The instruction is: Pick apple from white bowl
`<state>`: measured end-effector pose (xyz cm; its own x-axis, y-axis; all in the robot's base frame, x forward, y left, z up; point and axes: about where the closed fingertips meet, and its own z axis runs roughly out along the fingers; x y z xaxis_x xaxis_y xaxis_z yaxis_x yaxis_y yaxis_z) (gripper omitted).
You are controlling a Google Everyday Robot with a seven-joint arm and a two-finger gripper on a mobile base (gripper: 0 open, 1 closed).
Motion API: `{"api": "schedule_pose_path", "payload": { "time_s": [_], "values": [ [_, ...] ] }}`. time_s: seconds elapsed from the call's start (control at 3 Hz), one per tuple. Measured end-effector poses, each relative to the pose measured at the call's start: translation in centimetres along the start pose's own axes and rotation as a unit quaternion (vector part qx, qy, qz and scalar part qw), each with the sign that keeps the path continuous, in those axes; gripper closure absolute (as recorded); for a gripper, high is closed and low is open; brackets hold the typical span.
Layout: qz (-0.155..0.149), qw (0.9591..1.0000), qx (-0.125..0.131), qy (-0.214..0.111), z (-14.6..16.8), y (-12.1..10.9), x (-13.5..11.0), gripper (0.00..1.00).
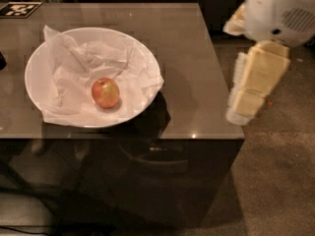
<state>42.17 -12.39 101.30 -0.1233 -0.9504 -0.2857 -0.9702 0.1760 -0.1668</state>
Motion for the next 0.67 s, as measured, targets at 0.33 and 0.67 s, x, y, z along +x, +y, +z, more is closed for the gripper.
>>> {"api": "schedule_pose_path", "payload": {
  "time_s": [0.33,0.67],
  "values": [
    [-0.038,0.9985,-0.024,-0.031,-0.4,0.1,-7.7,0.0],
    [-0.069,0.9951,-0.044,-0.055,0.5,-0.2,-14.4,0.0]
  ]
}}
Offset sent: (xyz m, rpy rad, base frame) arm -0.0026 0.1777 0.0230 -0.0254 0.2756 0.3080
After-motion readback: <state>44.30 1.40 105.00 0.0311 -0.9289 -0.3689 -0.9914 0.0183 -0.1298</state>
